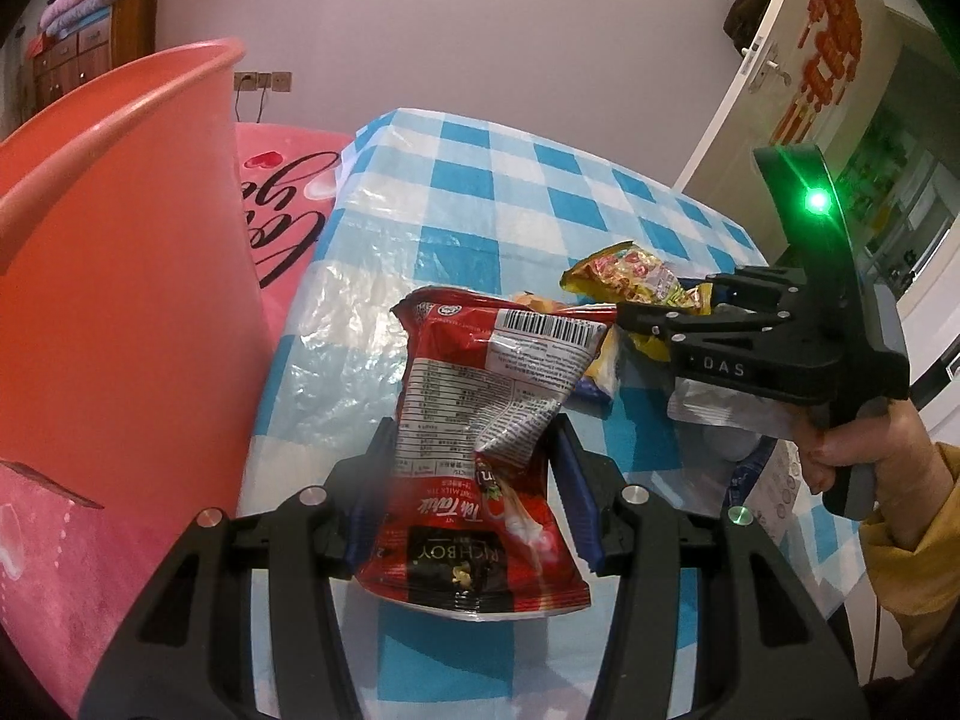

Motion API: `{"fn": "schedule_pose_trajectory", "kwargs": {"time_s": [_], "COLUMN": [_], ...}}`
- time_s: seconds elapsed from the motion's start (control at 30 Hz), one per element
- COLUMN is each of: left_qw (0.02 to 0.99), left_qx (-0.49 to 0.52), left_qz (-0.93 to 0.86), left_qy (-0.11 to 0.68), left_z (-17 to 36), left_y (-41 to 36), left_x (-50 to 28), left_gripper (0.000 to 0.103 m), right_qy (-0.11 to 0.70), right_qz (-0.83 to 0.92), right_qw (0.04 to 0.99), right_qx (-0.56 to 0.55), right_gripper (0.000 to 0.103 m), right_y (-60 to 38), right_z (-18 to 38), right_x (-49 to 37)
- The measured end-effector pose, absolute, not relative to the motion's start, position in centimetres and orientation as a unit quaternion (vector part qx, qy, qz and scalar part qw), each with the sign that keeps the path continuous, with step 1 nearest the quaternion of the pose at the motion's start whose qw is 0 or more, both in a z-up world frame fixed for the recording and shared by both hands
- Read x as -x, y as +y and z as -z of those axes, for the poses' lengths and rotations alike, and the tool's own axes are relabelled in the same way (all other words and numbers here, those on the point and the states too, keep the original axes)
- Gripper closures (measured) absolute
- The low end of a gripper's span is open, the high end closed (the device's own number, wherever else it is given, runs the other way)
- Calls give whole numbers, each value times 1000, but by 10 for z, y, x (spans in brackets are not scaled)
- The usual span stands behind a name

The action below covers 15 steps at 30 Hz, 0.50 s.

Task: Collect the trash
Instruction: 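Close the right tool on the yellow-green chip bag and lift it, then carry both chip bags over the orange bucket and open both tools to drop them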

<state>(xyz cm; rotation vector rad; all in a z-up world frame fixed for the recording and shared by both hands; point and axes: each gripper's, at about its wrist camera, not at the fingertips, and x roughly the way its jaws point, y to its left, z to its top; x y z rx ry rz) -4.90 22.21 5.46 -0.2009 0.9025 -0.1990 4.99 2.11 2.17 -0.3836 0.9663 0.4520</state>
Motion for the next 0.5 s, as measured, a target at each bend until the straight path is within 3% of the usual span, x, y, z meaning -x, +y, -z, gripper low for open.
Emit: {"fn": "schedule_pose_trajectory", "kwargs": {"time_s": [0.5], "left_qw": [905], "left_qx": [91], "left_qz": [108], "left_qy": [402], "left_z": [-86], "left_y": [214], "left_x": [59], "left_gripper": [51], "right_qy": [423], "right_qz": [-186], "right_qw": [881], "right_qx": [105], "right_gripper": [66], "right_y": [-13], "right_z": [-57], "right_x": [-36]}}
